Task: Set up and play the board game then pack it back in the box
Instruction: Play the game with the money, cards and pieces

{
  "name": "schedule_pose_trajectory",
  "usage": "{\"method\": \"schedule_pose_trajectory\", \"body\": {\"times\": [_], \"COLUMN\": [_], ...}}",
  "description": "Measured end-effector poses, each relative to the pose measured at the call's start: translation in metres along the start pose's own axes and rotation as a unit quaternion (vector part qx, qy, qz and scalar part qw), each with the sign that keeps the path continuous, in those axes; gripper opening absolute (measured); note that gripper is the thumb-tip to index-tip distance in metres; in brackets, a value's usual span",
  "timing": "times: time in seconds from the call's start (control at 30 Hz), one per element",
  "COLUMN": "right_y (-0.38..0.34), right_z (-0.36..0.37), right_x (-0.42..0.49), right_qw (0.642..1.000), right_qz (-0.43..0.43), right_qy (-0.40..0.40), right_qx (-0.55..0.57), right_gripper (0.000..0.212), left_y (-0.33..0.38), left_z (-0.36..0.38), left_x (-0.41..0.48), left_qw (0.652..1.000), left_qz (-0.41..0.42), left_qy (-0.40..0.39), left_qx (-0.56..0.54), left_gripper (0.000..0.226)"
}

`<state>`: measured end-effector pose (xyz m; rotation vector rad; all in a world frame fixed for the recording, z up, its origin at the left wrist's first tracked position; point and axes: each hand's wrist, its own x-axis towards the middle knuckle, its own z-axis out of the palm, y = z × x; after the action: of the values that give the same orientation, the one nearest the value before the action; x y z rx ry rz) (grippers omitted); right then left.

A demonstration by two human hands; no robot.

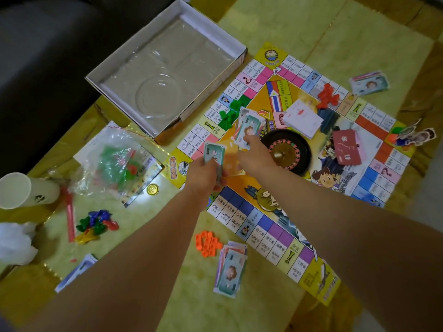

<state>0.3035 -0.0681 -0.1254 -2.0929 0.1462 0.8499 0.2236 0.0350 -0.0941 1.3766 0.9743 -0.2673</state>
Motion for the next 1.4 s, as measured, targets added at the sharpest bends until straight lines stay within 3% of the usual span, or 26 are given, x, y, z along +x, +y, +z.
{"method": "schedule_pose_trajectory", "body": {"times": [0.13, 0.2, 0.4, 0.57, 0.7, 0.9, 1.1, 1.23, 1.4], "right_y": [-0.005, -0.008, -0.014, -0.020, -0.026, -0.022, -0.023, -0.034, -0.040], "right_z": [-0.008, -0.017, -0.025, -0.024, -0.026, -0.031, -0.039, -0.046, -0.049], "right_x": [0.017, 0.030, 0.058, 0.068, 0.076, 0.077, 0.068, 0.064, 0.066], "right_qw": [0.991, 0.982, 0.944, 0.915, 0.915, 0.915, 0.930, 0.955, 0.963], "right_qz": [-0.059, -0.077, -0.133, -0.101, -0.055, -0.054, -0.119, -0.097, -0.072], "right_qy": [0.120, 0.159, 0.125, 0.119, 0.125, 0.129, 0.163, 0.149, 0.125], "right_qx": [-0.025, -0.061, -0.276, -0.372, -0.380, -0.379, -0.308, -0.236, -0.227], "right_gripper": [0.036, 0.038, 0.069, 0.077, 0.067, 0.048, 0.024, 0.013, 0.034], "left_y": [0.000, 0.002, 0.011, 0.011, 0.007, 0.007, 0.008, 0.011, 0.008], "left_z": [-0.002, -0.001, 0.009, 0.014, 0.015, 0.016, 0.003, -0.007, -0.003], "left_x": [0.013, 0.023, 0.048, 0.072, 0.083, 0.086, 0.087, 0.078, 0.072], "left_qw": [1.000, 1.000, 1.000, 0.998, 0.998, 0.998, 0.996, 0.995, 0.996], "left_qz": [-0.007, -0.006, -0.012, -0.014, -0.020, -0.026, -0.006, -0.012, -0.035], "left_qy": [-0.002, 0.005, 0.022, 0.042, 0.040, 0.039, 0.068, 0.074, 0.041], "left_qx": [-0.016, -0.011, -0.011, 0.042, 0.054, 0.042, 0.053, 0.059, 0.065], "left_gripper": [0.018, 0.019, 0.023, 0.027, 0.029, 0.028, 0.029, 0.027, 0.024]}}
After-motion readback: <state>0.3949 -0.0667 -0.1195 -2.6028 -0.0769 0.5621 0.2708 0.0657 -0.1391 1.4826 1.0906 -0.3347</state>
